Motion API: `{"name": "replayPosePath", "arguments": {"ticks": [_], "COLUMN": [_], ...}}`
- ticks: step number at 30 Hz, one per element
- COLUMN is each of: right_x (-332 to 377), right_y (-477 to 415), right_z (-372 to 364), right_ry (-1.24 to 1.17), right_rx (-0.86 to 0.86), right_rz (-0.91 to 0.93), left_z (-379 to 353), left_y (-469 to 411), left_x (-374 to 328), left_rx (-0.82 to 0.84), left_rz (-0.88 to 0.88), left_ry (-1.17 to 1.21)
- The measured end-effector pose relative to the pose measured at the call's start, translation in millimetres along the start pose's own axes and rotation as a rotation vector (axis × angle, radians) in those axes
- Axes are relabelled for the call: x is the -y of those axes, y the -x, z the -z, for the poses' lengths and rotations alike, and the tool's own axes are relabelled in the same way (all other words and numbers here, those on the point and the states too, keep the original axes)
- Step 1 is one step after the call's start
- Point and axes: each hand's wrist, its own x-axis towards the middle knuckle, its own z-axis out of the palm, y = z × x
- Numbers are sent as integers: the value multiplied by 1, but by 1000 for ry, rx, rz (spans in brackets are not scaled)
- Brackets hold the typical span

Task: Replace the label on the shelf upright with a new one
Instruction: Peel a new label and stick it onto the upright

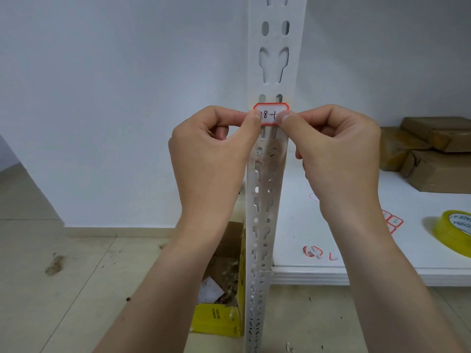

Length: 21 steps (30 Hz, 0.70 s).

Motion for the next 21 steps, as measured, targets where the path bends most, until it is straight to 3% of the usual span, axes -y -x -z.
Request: {"name": "replayPosePath", "arguments": {"ticks": [6, 14, 21], "right_x": [-2, -1, -6], "right_y": [-2, -5, -8], "right_z": [1, -4, -2], "right_ry": [14, -5, -19], "right_rx": [-66, 37, 76], "right_rz": [10, 10, 12], "left_z": [2, -7, -8], "left_y": [-5, -6, -9], "left_x": [4, 3, 10], "left_rx": [-52, 73, 53], "left_rz": [23, 26, -13], "left_ry": [48, 81, 93]}}
